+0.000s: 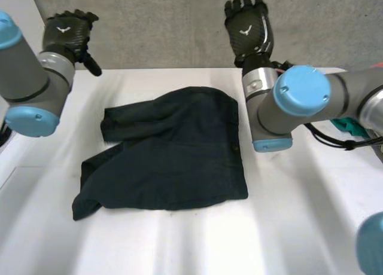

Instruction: Fold the laundry.

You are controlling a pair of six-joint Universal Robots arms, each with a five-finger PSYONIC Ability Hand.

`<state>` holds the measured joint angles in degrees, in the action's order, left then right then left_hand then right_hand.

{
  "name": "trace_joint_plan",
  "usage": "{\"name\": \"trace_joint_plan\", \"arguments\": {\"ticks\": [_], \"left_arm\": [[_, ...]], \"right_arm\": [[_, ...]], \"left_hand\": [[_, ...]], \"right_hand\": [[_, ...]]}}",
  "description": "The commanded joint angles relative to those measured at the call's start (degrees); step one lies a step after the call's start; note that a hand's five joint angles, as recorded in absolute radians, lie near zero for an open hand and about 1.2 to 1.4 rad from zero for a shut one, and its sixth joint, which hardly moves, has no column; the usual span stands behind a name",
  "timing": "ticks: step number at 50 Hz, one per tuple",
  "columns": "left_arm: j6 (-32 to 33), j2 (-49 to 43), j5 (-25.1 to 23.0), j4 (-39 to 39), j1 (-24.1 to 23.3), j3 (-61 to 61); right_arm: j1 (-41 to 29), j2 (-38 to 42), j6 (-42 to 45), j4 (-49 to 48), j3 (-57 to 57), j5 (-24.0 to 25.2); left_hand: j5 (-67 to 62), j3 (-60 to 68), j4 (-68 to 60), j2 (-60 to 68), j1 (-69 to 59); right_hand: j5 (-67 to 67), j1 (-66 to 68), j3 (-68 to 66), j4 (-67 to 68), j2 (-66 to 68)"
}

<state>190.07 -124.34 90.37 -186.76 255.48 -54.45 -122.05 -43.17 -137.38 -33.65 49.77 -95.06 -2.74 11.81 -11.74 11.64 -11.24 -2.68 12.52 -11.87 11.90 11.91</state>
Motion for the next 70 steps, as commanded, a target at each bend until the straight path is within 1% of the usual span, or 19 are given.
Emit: {"name": "trace_joint_plan", "arguments": {"ticks": [1, 6, 9, 13, 17, 22, 24, 29, 32, 37, 45, 48, 49, 52, 56, 60, 61, 65, 70], "left_arm": [[7.8, 16.4, -0.2, 4.7, 0.1, -19.9], [13.1, 26.9, -1.0, 11.1, 0.3, -35.3], [15.5, 32.6, -1.9, 15.8, 0.6, -44.0], [16.4, 37.2, -4.1, 20.5, 1.9, -53.5], [16.1, 38.2, -7.2, 21.3, 3.9, -60.0], [15.6, 34.7, -11.3, 13.4, 6.9, -63.0], [15.1, 32.2, -13.2, 9.3, 8.3, -63.2], [14.6, 28.5, -15.9, 3.6, 9.7, -62.5], [15.0, 26.9, -15.7, 2.4, 9.6, -62.3], [15.3, 23.9, -14.5, 0.3, 9.4, -61.7], [18.0, 18.1, -13.9, -3.6, 8.4, -60.7], [20.0, 17.4, -14.1, -3.8, 8.1, -60.7], [20.7, 17.7, -13.8, -4.0, 8.0, -60.9], [21.0, 20.6, -13.6, -3.7, 7.1, -60.9], [19.4, 29.7, -12.1, -1.4, 4.6, -61.1], [15.0, 40.4, -9.7, 2.7, 2.4, -58.8], [13.0, 44.4, -9.1, 4.5, 1.4, -56.8], [8.7, 52.1, -7.6, 11.2, -1.6, -48.7], [7.2, 53.9, -5.2, 20.9, -4.8, -37.1]], "right_arm": [[0.8, -15.2, -5.9, 20.1, 11.3, 0.1], [0.8, -23.5, -11.0, 38.3, 20.9, 6.6], [0.6, -27.6, -14.5, 47.9, 27.6, 10.8], [0.5, -30.6, -16.3, 51.7, 35.7, 14.5], [-0.4, -31.4, -16.5, 47.5, 43.2, 16.0], [-2.2, -29.2, -16.8, 35.0, 49.6, 15.3], [-3.3, -27.0, -16.5, 29.4, 51.1, 13.9], [-4.9, -23.0, -16.5, 22.1, 51.3, 9.6], [-5.3, -21.5, -16.9, 18.9, 51.0, 6.7], [-5.7, -19.6, -16.9, 14.3, 50.6, 5.4], [-6.2, -15.1, -15.8, 10.9, 48.9, 4.6], [-6.0, -14.0, -14.9, 10.4, 48.0, 4.9], [-5.7, -13.9, -14.7, 10.4, 47.6, 4.6], [-5.0, -14.2, -14.3, 10.9, 47.0, 4.6], [-3.4, -18.3, -14.2, 14.8, 47.2, 4.4], [0.2, -30.4, -13.2, 21.2, 46.4, 4.2], [1.5, -35.1, -12.0, 24.8, 44.8, 4.4], [4.5, -45.0, -9.6, 35.6, 37.5, 5.8], [7.7, -47.1, -10.0, 48.5, 26.9, 8.6]], "left_hand": [[2.7, -1.8, 1.7, -1.6, 1.2], [2.7, -1.8, 1.7, -1.6, 1.2], [-0.6, 1.5, -1.6, 1.7, -2.1], [-6.4, 7.3, -7.4, 7.5, -7.9], [-11.3, 12.2, -12.3, 12.4, -12.8], [-9.9, 10.9, -10.9, 11.0, -11.4], [-9.7, 10.7, -10.7, 10.8, -11.2], [-10.4, 11.4, -11.4, 11.5, -11.9], [-10.6, 11.5, -11.6, 11.7, -12.1], [-12.3, 13.2, -13.3, 13.4, -13.8], [-35.5, 36.4, -36.5, 36.5, -36.9], [-55.1, 56.0, -56.1, 56.2, -56.6], [-64.7, 65.6, -65.7, 65.8, -66.2], [-67.3, 68.2, -68.3, 68.4, -68.8], [-67.3, 68.2, -68.3, 68.4, -68.8], [-67.3, 68.2, -68.3, 68.4, -68.8], [-67.3, 68.2, -68.3, 68.4, -68.8], [-67.3, 68.2, -68.3, 68.4, -68.8], [-67.3, 68.2, -68.3, 68.4, -68.8]], "right_hand": [[2.7, -2.5, 1.9, -1.9, -1.9], [2.5, -2.4, 1.7, -1.7, -1.8], [-5.5, 5.7, -6.3, 6.3, 6.3], [-17.5, 17.6, -18.3, 18.3, 18.3], [-22.0, 22.2, -22.9, 22.8, 22.8], [-22.0, 22.2, -22.9, 22.8, 22.8], [-21.7, 21.9, -22.5, 22.5, 22.5], [-20.9, 21.0, -21.7, 21.7, 21.6], [-20.7, 20.9, -21.5, 21.5, 21.5], [-20.7, 20.9, -21.5, 21.5, 21.5], [-24.6, 24.7, -25.4, 25.3, 25.3], [-45.8, 46.0, -46.7, 46.6, 46.6], [-67.1, 67.3, -67.9, 67.9, 67.9], [-67.3, 67.5, -68.1, 68.1, 68.1], [-67.3, 67.5, -68.1, 68.1, 68.1], [-67.3, 67.5, -68.1, 68.1, 68.1], [-67.3, 67.5, -68.1, 68.1, 68.1], [-67.3, 67.5, -68.1, 68.1, 68.1], [-67.3, 67.5, -68.1, 68.1, 68.1]]}}
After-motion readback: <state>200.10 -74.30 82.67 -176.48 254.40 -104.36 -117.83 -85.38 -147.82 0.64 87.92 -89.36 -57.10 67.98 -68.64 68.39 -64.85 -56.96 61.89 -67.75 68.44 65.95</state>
